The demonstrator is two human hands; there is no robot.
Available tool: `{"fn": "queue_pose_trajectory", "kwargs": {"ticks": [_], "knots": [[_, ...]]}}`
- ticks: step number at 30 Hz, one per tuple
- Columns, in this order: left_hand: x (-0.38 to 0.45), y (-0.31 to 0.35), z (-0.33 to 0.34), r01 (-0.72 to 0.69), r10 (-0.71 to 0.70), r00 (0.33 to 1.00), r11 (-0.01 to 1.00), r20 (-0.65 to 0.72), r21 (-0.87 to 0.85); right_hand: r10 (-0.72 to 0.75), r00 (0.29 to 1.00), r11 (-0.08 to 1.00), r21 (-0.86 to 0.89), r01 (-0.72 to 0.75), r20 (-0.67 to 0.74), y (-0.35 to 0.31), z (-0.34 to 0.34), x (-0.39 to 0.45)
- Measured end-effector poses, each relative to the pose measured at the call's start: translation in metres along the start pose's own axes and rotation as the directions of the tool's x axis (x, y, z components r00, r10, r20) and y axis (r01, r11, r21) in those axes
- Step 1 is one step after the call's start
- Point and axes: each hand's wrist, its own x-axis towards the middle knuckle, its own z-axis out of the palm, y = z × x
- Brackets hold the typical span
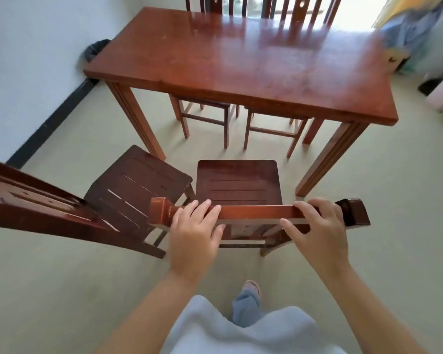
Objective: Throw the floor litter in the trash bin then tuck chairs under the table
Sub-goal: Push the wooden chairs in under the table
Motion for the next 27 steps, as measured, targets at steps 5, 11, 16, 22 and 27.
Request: {"fn": "queue_pose_trajectory", "kwargs": {"ticks": [5, 11, 16, 22, 27], "knots": [[0.004, -0.017, 0.018, 0.005, -0.007, 0.995, 1.0, -0.097, -0.014, -0.034, 0.999, 0.999, 0.002, 0.034, 0.032, 0.011, 0.007, 0.012], [0.006, -0.029, 0.036, -0.133, 0.133, 0.976, 0.991, -0.171, 0.012, -0.084, 0.99, 0.99, 0.102, 0.095, -0.113, 0.024, 0.02, 0.014], [0.012, -0.031, 0.04, -0.176, 0.183, 0.959, 0.983, -0.218, 0.052, -0.07, 0.988, 0.985, 0.147, 0.09, -0.141, 0.024, 0.018, 0.015], [0.026, -0.044, 0.041, -0.229, 0.237, 0.95, 0.971, -0.205, 0.061, -0.037, 0.987, 0.991, 0.124, 0.057, -0.157, 0.014, 0.023, 0.021], [0.048, -0.066, 0.041, -0.308, 0.316, 0.925, 0.949, -0.211, 0.072, 0.016, 0.981, 0.994, 0.112, 0.006, -0.193, -0.001, 0.032, 0.024]]}}
